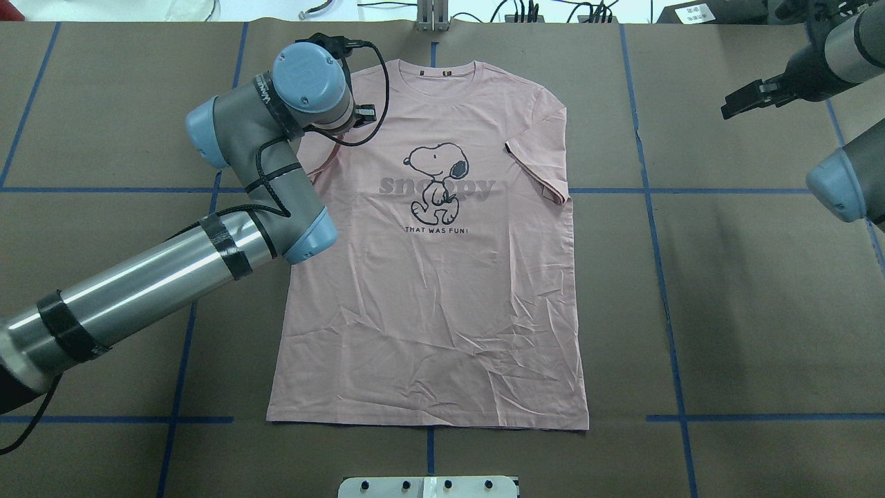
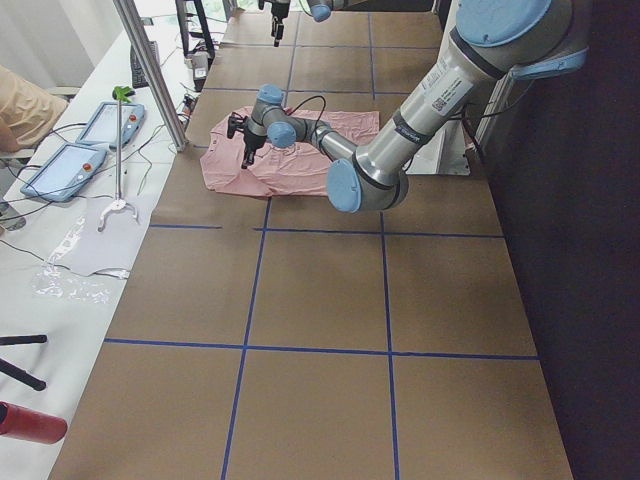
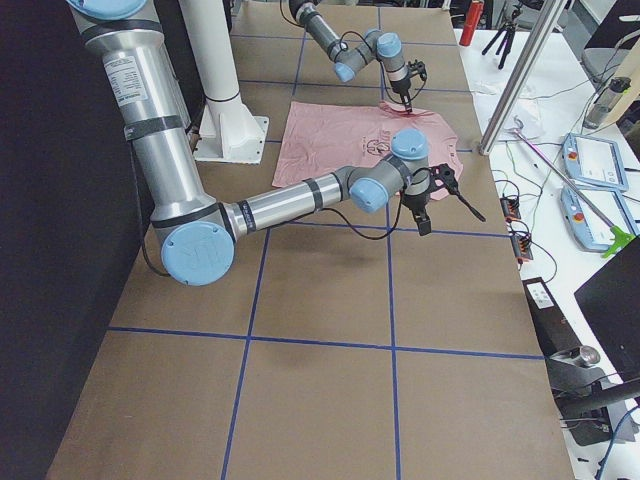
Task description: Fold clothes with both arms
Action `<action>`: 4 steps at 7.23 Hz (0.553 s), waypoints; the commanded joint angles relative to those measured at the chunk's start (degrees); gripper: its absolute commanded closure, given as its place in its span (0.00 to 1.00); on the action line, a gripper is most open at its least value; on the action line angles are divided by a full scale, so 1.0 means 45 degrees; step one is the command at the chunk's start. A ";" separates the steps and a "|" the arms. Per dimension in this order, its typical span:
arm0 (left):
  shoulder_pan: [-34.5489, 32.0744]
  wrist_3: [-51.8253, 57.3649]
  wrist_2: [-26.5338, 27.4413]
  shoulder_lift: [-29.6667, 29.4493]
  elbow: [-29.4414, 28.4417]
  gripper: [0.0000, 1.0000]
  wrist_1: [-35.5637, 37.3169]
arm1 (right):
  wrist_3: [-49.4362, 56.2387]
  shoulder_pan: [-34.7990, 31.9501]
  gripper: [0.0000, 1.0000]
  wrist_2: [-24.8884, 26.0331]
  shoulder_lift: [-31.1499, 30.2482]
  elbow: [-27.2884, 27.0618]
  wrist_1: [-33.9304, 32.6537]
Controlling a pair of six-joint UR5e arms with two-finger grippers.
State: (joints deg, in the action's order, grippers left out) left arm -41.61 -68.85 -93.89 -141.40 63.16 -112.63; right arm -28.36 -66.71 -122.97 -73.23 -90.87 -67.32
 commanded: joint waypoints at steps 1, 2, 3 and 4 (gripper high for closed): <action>0.0008 -0.0186 0.0335 -0.0434 -0.0636 1.00 0.0009 | -0.0026 0.0001 0.00 0.0003 0.0003 -0.0001 0.0000; 0.0105 -0.0091 0.0317 -0.0318 -0.0501 0.72 -0.0088 | -0.0084 0.0001 0.00 0.0003 -0.0016 -0.0040 0.0000; 0.0144 0.0838 0.0259 -0.0104 0.0099 0.01 -0.0302 | -0.0085 0.0001 0.00 -0.0017 -0.0017 -0.0060 0.0000; 0.0203 0.1022 0.0142 0.0749 0.1633 0.00 -0.0381 | -0.0143 0.0001 0.00 0.0002 -0.0017 -0.0099 0.0000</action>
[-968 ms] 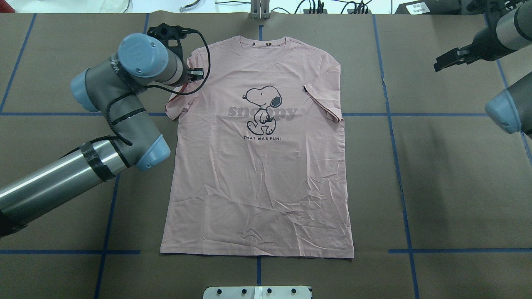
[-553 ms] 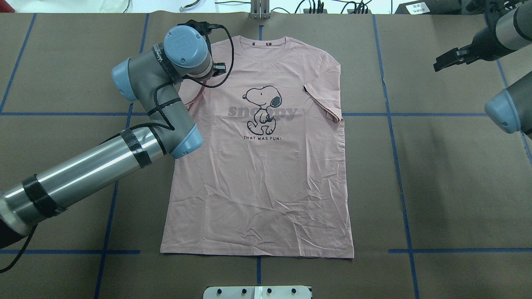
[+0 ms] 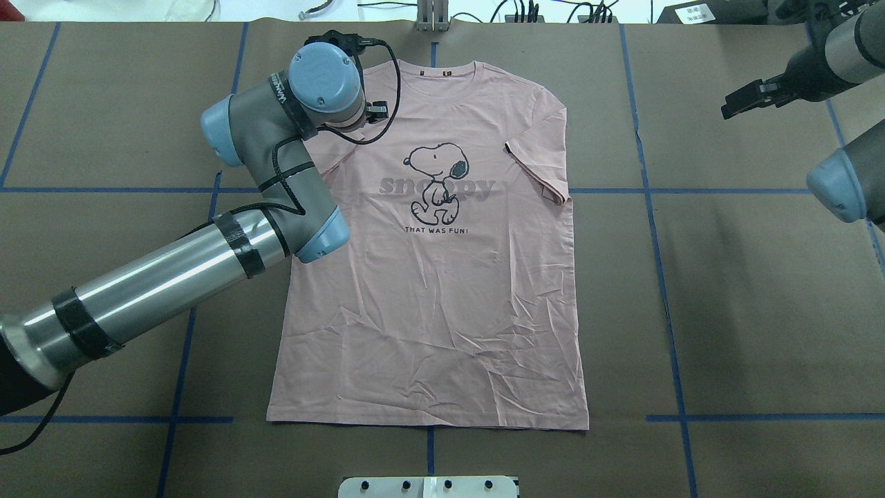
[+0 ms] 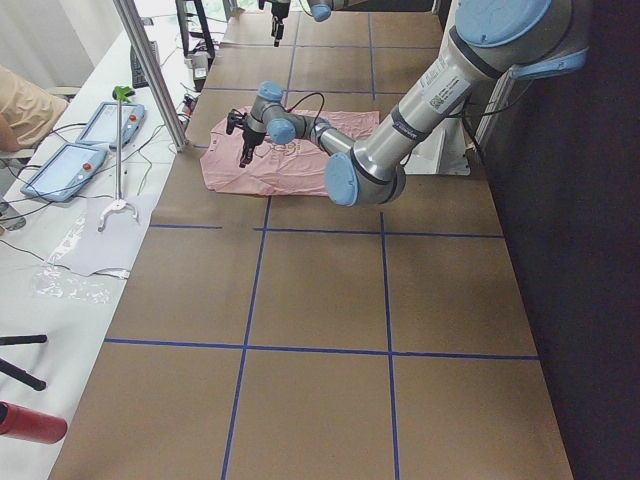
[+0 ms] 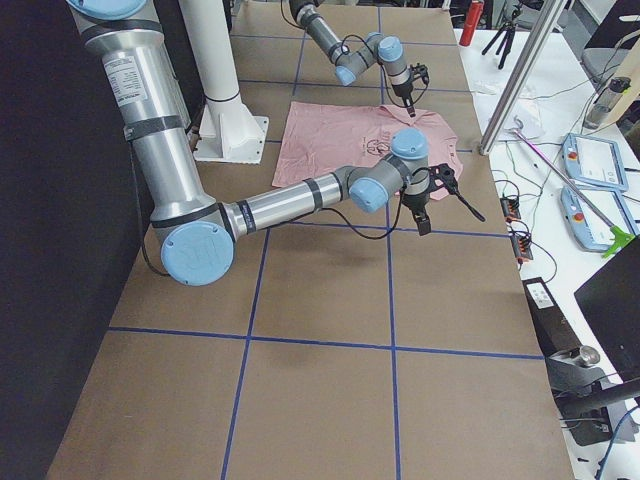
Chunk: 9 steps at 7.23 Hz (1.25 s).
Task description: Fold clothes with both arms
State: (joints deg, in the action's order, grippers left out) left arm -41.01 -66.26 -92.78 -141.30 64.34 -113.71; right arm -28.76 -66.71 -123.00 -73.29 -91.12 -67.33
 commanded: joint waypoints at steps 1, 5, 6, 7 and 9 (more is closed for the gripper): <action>0.0128 0.0854 -0.0782 0.1606 0.3106 0.00 0.0052 | -0.1020 0.0077 0.00 -0.0030 -0.0022 -0.0237 0.0000; 0.1121 0.0528 -0.1433 0.5081 0.8656 0.00 0.0483 | -0.6811 0.3811 0.00 0.1852 -0.2707 -0.5085 -0.0136; 0.1782 -0.0228 -0.1337 0.6155 0.9888 0.00 0.0464 | -0.8919 0.5820 0.01 0.3488 -0.3549 -0.6339 -0.0136; 0.2407 -0.0913 -0.1142 0.6881 1.0538 0.00 0.0445 | -1.0970 0.7851 0.05 0.5070 -0.3828 -0.6951 -0.0175; 0.4377 -0.2280 -0.0108 0.8423 1.1808 0.00 0.0386 | -1.4159 1.1623 0.16 0.8528 -0.3889 -0.7054 -0.0195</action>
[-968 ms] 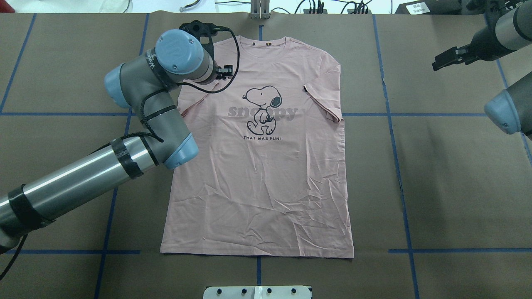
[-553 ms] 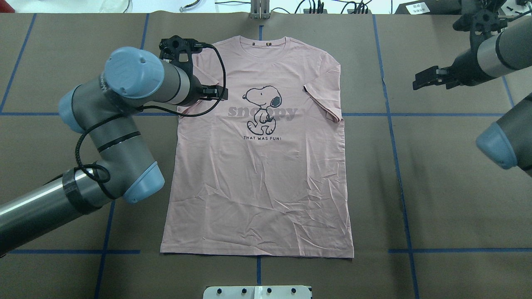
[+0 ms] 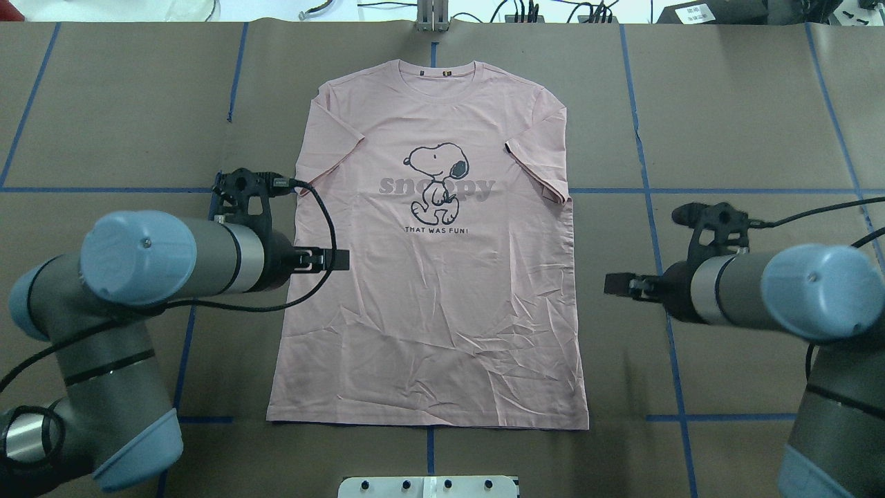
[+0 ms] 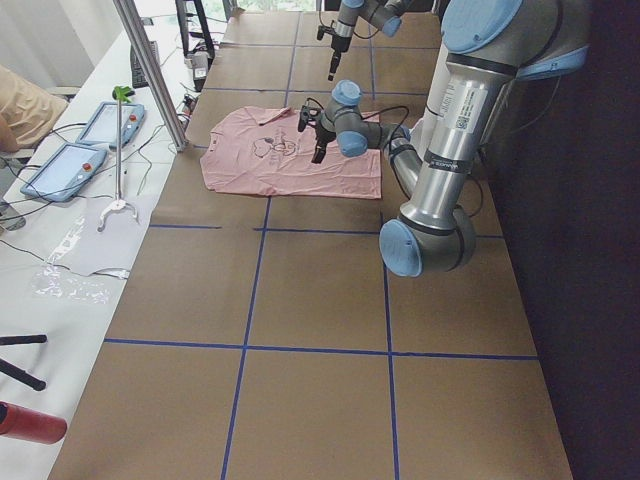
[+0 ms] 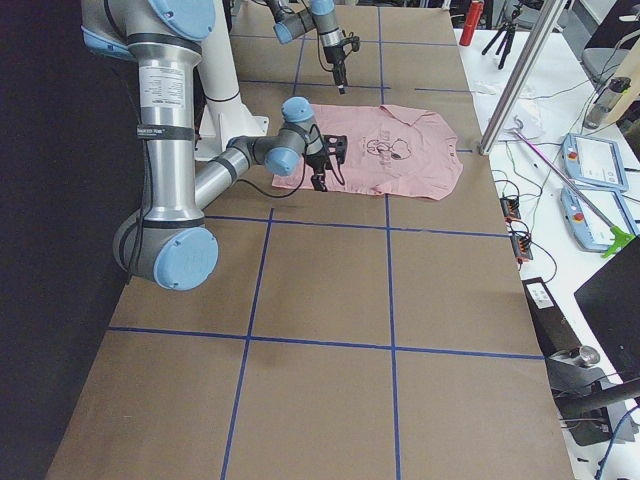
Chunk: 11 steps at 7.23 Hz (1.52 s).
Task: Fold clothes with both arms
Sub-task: 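Move both grippers down to the hem corners nearest the robot, then grasp the hem corners with both grippers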
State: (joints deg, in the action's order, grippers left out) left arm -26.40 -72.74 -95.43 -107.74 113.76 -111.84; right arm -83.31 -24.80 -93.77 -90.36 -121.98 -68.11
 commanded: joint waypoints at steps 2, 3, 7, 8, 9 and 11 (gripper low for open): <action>0.3258 -0.2828 0.1958 0.2297 0.1593 0.12 -0.0029 | -0.3318 0.4234 0.24 0.3411 -0.0174 -0.0665 -0.0387; 0.3771 -0.3691 0.2219 0.2612 0.1555 0.39 0.0009 | -0.3515 0.4376 0.25 0.3455 -0.0136 -0.0996 -0.0971; 0.4069 -0.3856 0.2280 0.3357 0.1127 0.55 0.0068 | -0.3537 0.4397 0.26 0.3553 -0.0135 -0.1175 -0.1133; 0.4108 -0.3856 0.2299 0.3376 0.1125 0.55 0.0068 | -0.3537 0.4436 0.26 0.3554 -0.0135 -0.1175 -0.1114; 0.4147 -0.3856 0.2299 0.3376 0.0971 0.55 0.0068 | -0.3537 0.4436 0.26 0.3612 -0.0135 -0.1175 -0.1133; 0.4206 -0.3837 0.2280 0.3357 0.0949 0.58 0.0068 | -0.3537 0.4436 0.26 0.3612 -0.0135 -0.1156 -0.1133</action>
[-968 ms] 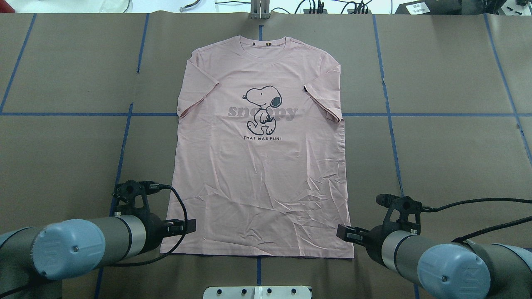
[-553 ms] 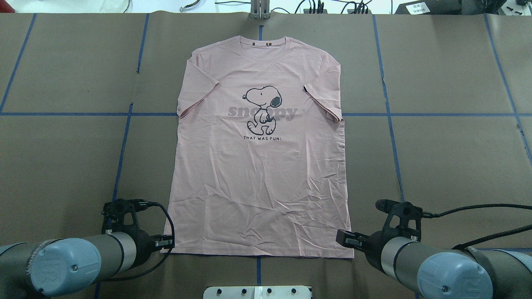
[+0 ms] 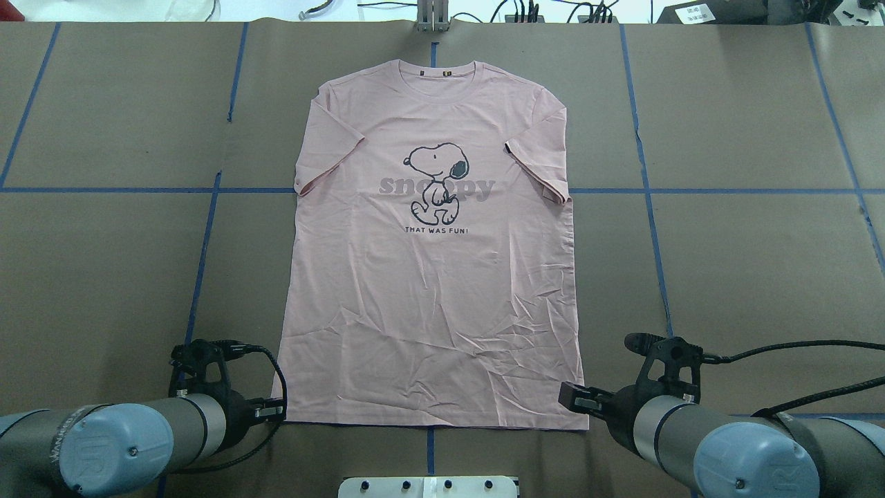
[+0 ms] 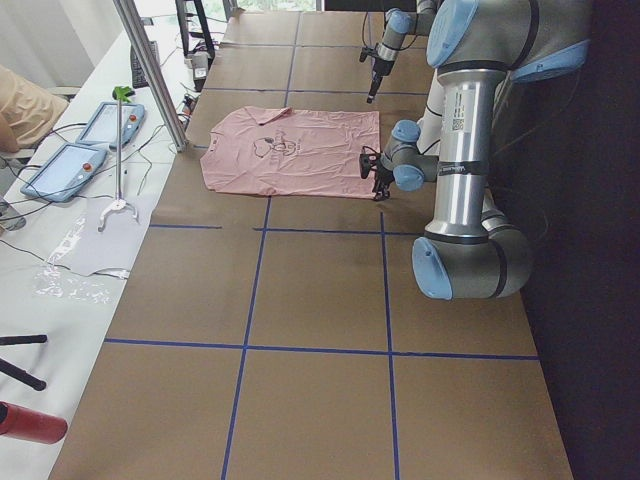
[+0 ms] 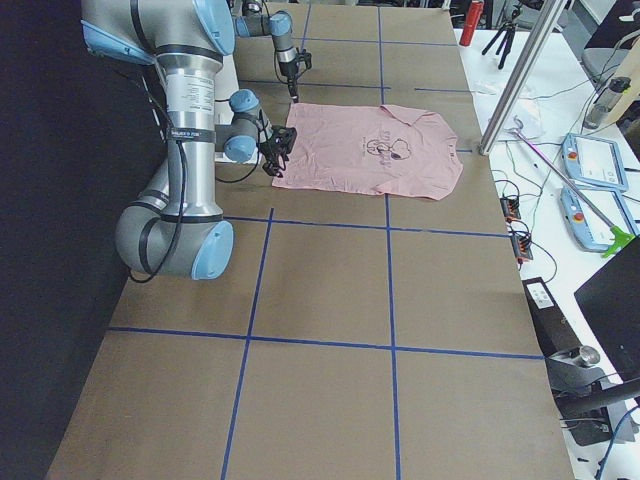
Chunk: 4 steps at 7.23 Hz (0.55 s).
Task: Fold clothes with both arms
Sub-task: 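Grasp the hem corners with both grippers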
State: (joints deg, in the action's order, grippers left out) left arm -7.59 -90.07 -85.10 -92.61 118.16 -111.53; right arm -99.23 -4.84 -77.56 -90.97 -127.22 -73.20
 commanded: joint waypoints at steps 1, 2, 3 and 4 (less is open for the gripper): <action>0.0046 -0.0003 -0.0015 -0.0006 -0.0027 0.59 0.0000 | -0.0019 0.0002 0.26 0.0008 -0.0019 0.0009 -0.0002; 0.0066 -0.0003 -0.0015 -0.0044 -0.0027 0.59 0.0000 | -0.0019 0.0002 0.26 0.0028 0.0000 0.0009 -0.0002; 0.0066 -0.0003 -0.0015 -0.0064 -0.0027 0.59 0.0000 | 0.0000 -0.0017 0.26 0.0028 0.0000 0.0009 0.0017; 0.0104 -0.0003 -0.0015 -0.0064 -0.0027 0.59 0.0000 | 0.0000 0.0002 0.26 0.0009 -0.0019 0.0009 -0.0002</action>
State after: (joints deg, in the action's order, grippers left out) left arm -7.26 -90.08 -85.17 -92.85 118.04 -111.53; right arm -99.26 -4.86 -77.46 -90.99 -127.18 -73.18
